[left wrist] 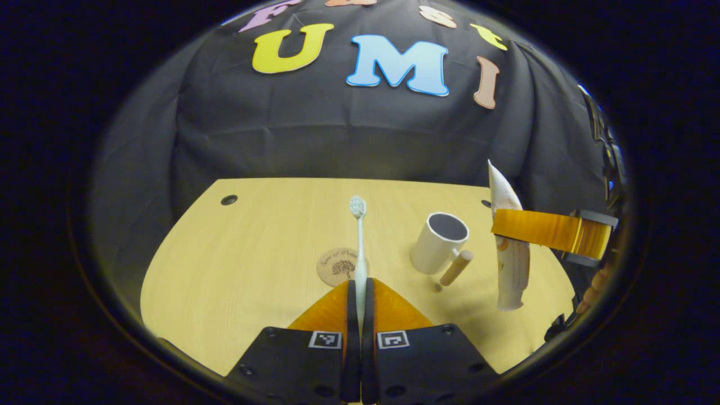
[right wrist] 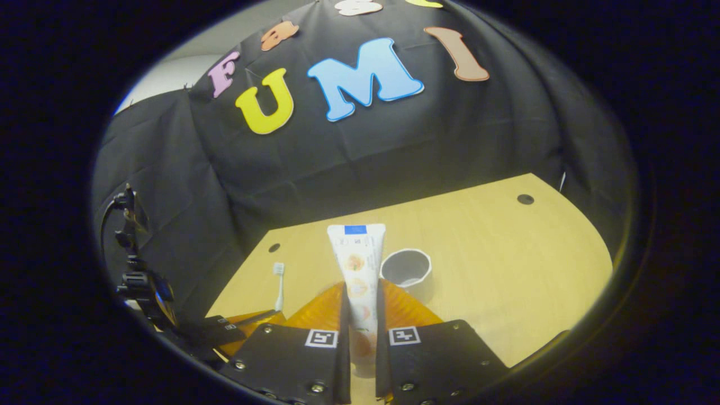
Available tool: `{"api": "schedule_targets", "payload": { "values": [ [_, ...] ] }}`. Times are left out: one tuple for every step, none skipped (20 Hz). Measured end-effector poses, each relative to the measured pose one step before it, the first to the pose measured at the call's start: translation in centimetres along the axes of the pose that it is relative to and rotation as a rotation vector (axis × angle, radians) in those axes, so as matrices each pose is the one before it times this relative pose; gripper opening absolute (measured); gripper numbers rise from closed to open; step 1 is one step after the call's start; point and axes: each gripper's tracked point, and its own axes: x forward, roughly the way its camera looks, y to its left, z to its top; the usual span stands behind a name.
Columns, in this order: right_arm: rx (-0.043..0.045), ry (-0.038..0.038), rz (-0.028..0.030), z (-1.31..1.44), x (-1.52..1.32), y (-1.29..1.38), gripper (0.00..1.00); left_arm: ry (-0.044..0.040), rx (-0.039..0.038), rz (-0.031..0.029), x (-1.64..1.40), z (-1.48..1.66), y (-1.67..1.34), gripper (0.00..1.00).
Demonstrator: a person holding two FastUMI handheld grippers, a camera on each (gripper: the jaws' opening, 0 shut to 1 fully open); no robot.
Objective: Put the toothbrush and toothpaste on the desktop into the cup, then pick up the cup and place it on the coaster on the desktop.
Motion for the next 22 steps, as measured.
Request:
{"api": "schedule_targets", "payload": {
  "values": [
    [-0.00011,-0.03741,0.00104,1.11,0.239,0.009,0.18,-0.02989,-0.0049,-0.00265,0.097,0.969,-0.061,0.09],
    [-0.00367,-0.02352,0.00336,0.782,0.13,0.068,0.18,-0.023,-0.00397,-0.00099,0.286,0.654,-0.177,0.09],
    [-0.0001,-0.02202,-0.00461,0.753,0.362,-0.114,0.18,-0.01473,-0.00241,-0.0005,0.183,0.674,-0.106,0.09],
    [0.00098,-0.01688,-0.00144,0.512,0.373,-0.226,0.18,-0.01196,-0.00254,-0.00089,0.173,0.422,-0.023,0.09],
    [0.00433,-0.02019,0.00137,0.685,0.354,-0.06,0.18,-0.01539,-0.00345,-0.00272,0.162,0.601,-0.057,0.09],
    [0.00276,-0.01752,0.00185,0.489,0.338,-0.037,0.18,-0.02041,-0.00162,0.00014,0.136,0.736,0.024,0.09],
    [0.00328,-0.02019,-0.00162,0.542,0.44,-0.202,0.18,-0.01778,0.00005,-0.00337,0.259,0.614,-0.064,0.09],
    [0.00401,-0.01647,0.00324,0.423,0.442,-0.115,0.18,-0.01999,-0.00156,0.0016,0.099,0.429,-0.012,0.08],
    [0.00149,-0.01331,0.00198,0.375,0.512,-0.163,0.18,-0.01436,-0.00155,-0.00636,0.223,0.455,-0.183,0.09],
    [-0.00028,-0.01023,-0.00603,0.176,0.603,-0.27,0.18,-0.01029,-0.00226,-0.00099,0.165,0.303,-0.055,0.09],
    [0.00127,-0.01085,-0.00374,0.298,0.613,-0.367,0.18,-0.01009,-0.00334,-0.00584,0.124,0.317,-0.142,0.09],
    [0.00229,-0.00768,-0.00228,0.127,0.471,-0.19,0.18,-0.01195,-0.00099,-0.00584,0.002,0.365,-0.187,0.08],
    [0.0008,-0.01107,-0.00215,0.131,0.502,-0.291,0.18,-0.00785,0.00619,-0.00126,0.009,0.235,-0.066,0.09],
    [-0.00157,-0.01351,-0.00316,0.247,0.568,-0.259,0.18,-0.0137,0.00523,-0.00191,0.128,0.413,-0.007,0.09],
    [-0.00687,-0.01241,-0.00345,0.119,0.627,-0.252,0.18,-0.01007,0.00271,-0.00521,0.056,0.369,-0.173,0.09],
    [-0.00535,-0.01345,-0.01002,0.191,0.593,-0.358,0.18,-0.01349,0.00034,0.00091,0.144,0.395,0.055,0.08],
    [-0.0045,-0.01669,0.00011,0.104,0.636,-0.151,0.18,-0.00929,0.00034,-0.00523,0.071,0.322,-0.162,0.09],
    [-0.00821,-0.0156,-0.00732,0.124,0.638,-0.227,0.18,-0.00953,0.00117,0.00687,0.123,0.115,0.202,0.08],
    [-0.00759,-0.01047,-0.00918,0.04,0.562,-0.426,0.18,-0.00715,-0.00159,-0.00525,0.027,0.148,0.008,0.09],
    [-0.00782,-0.00914,-0.00352,-0.24,0.521,-0.216,0.18,-0.00475,-0.00011,0.00456,-0.117,0.116,0.019,0.09],
    [-0.00823,-0.0047,-0.0085,-0.148,0.394,-0.183,0.18,-0.00372,0.00015,-0.00015,-0.008,0.089,0.183,0.09],
    [-0.01279,-0.00653,0.00029,-0.256,0.406,-0.042,0.18,-0.00229,-0.0014,0.0006,-0.042,0.073,0.104,0.09]
  ]
}}
